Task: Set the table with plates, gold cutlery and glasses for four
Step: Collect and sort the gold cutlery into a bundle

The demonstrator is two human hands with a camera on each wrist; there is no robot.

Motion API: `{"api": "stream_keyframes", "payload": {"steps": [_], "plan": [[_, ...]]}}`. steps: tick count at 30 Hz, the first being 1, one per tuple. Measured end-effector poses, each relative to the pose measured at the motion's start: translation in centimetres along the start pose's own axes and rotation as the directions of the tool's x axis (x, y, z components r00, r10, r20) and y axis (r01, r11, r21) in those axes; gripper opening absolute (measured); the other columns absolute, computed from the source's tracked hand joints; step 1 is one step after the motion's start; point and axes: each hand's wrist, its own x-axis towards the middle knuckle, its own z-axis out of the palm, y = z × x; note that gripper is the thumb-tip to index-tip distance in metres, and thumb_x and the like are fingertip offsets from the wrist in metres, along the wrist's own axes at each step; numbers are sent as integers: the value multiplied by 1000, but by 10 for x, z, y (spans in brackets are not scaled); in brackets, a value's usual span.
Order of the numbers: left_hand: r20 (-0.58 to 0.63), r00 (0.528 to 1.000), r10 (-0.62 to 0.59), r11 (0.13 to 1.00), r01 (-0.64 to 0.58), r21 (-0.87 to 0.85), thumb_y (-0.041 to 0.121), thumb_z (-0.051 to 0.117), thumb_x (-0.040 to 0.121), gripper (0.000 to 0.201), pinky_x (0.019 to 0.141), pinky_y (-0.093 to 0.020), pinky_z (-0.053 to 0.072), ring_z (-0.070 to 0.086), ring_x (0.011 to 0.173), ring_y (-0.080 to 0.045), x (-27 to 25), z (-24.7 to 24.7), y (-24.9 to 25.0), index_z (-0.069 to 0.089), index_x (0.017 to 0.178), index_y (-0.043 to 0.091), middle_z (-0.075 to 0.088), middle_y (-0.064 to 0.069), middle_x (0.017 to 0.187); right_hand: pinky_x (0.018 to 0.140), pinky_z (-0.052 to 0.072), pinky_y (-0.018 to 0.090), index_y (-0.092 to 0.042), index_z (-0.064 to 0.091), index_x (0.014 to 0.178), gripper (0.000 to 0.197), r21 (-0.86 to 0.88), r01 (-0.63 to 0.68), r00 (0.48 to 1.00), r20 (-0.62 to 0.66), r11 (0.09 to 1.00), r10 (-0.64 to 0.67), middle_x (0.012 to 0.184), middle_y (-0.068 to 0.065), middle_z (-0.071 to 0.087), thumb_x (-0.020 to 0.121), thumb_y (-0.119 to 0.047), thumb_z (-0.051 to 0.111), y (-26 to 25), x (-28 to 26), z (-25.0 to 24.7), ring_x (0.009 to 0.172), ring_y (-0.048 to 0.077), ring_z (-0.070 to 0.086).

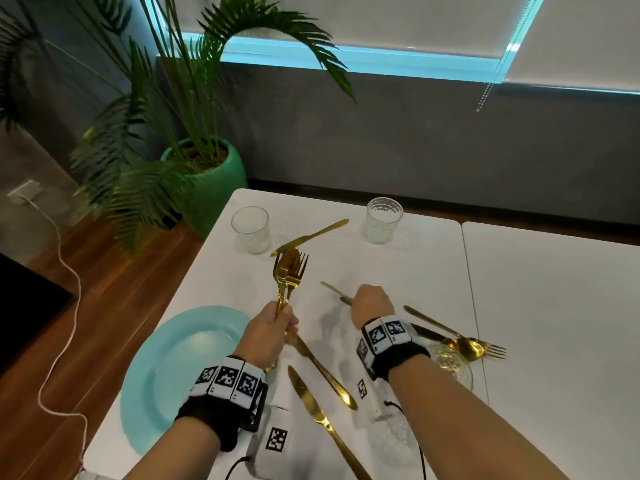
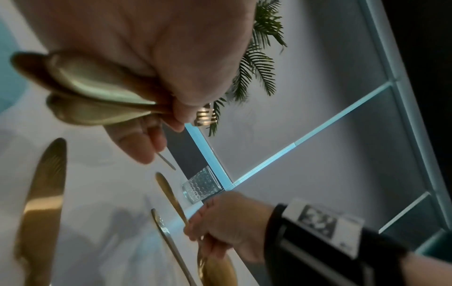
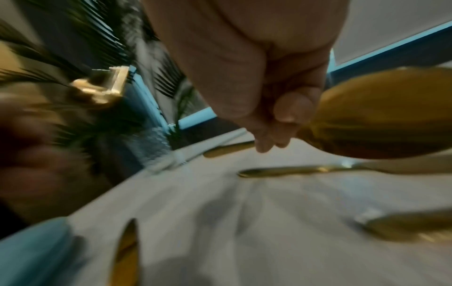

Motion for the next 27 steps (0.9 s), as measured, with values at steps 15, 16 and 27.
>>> {"api": "stream_keyframes", "payload": {"steps": [15,16,27], "plan": [[33,996,-88,907,67,415,33,27,101,28,64,-30,44,47,69,-22,12,11,-11,45,93,13,51,-7,79,96,44,30,-9,68,111,26,314,321,942,-203,894,-267,117,10,65,92,-11,50,-36,-24,-18,111,25,58],[24,993,-119,922,102,373,32,28,101,28,57,-28,44,46,67,-20,11,10,-11,46,95,11,50,-7,77,93,46,30,-9,67,111,27,379,251,958,-228,891,-173,115,11,65,91,-10,49,-32,-27,-15,109,26,60],[2,995,-99,957,95,276,30,28,101,27,49,-24,40,50,65,-21,4,-1,-14,48,99,12,49,-4,77,103,39,35,-15,58,121,29,-59,-116,975,183,992,125,128,3,58,97,-18,44,24,-38,37,122,23,53]]}}
